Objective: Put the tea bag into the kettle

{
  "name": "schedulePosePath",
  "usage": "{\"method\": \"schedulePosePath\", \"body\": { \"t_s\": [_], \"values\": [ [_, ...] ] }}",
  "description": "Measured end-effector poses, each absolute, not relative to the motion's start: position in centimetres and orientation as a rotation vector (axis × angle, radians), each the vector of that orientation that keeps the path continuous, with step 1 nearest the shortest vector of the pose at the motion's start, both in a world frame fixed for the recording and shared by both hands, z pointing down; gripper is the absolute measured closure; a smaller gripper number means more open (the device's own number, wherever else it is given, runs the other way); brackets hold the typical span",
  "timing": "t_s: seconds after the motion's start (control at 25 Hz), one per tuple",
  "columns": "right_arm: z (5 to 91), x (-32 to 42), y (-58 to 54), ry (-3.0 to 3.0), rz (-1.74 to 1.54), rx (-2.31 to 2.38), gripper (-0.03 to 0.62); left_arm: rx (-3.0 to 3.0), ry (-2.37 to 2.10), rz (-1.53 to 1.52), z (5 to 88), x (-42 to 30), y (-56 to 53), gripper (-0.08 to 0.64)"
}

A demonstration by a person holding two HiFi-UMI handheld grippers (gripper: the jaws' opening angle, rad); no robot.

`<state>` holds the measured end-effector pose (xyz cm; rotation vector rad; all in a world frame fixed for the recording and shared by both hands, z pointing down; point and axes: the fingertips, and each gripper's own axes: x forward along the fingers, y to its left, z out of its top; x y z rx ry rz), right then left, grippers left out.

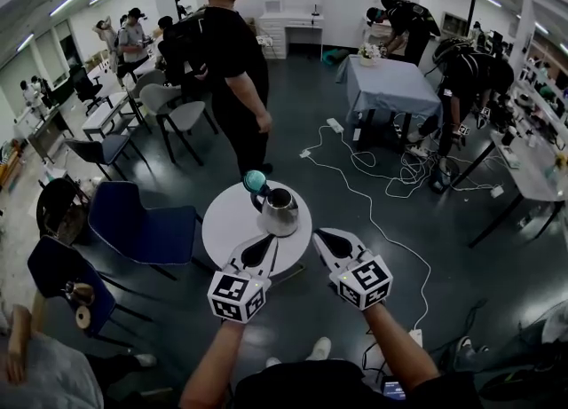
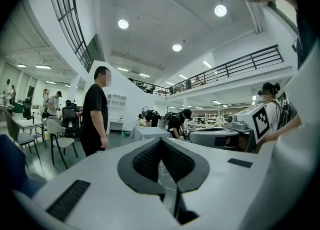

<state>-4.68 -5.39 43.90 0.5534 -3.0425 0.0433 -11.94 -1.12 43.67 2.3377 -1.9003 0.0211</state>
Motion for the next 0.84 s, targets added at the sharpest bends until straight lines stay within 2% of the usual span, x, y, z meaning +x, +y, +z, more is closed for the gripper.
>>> {"method": "schedulePosePath", "body": {
  "t_s": [0.84],
  "values": [
    [42.6, -7.6, 4.8, -3.051, 0.02, 0.585, 0.575, 2.365, -1.88, -0.003, 42.7, -14.7, 8.9, 0.545]
  ]
}}
